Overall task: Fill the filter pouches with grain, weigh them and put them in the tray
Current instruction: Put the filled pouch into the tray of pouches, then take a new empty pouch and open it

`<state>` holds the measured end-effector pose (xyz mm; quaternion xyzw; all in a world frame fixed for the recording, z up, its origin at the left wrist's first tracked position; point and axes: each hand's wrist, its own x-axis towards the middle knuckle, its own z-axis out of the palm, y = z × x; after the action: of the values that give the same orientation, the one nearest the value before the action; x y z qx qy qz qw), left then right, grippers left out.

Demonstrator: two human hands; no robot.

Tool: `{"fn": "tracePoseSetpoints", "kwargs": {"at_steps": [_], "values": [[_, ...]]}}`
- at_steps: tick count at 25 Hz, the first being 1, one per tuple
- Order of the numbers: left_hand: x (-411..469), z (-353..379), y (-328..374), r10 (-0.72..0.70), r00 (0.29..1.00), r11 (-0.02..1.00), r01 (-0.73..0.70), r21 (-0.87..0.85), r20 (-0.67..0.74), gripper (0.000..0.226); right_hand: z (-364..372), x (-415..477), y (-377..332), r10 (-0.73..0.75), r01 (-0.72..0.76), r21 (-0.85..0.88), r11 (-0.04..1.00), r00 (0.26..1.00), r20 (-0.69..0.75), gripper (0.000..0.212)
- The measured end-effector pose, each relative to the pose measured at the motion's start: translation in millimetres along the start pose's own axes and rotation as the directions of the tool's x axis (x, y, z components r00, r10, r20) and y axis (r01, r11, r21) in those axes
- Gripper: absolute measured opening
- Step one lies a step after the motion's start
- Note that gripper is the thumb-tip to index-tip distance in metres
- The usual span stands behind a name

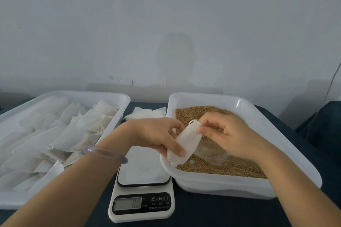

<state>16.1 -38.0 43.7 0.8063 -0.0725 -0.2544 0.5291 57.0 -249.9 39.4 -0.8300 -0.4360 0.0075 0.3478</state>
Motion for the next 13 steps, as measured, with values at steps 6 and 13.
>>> {"fn": "tracePoseSetpoints", "kwargs": {"at_steps": [6,13], "values": [[13.1,5.0,23.1,0.170,0.977,0.984,-0.161,0.079,-0.125,0.050,-10.1,-0.9,-5.9,-0.006,0.005,-0.019,1.000,0.999,-0.046,0.018],[31.0,16.9,-4.7,0.120,0.982,0.989,-0.130,-0.067,-0.143,0.023,-21.4,-5.8,21.0,0.120,-0.120,0.010,0.993,0.989,-0.088,0.020]]}}
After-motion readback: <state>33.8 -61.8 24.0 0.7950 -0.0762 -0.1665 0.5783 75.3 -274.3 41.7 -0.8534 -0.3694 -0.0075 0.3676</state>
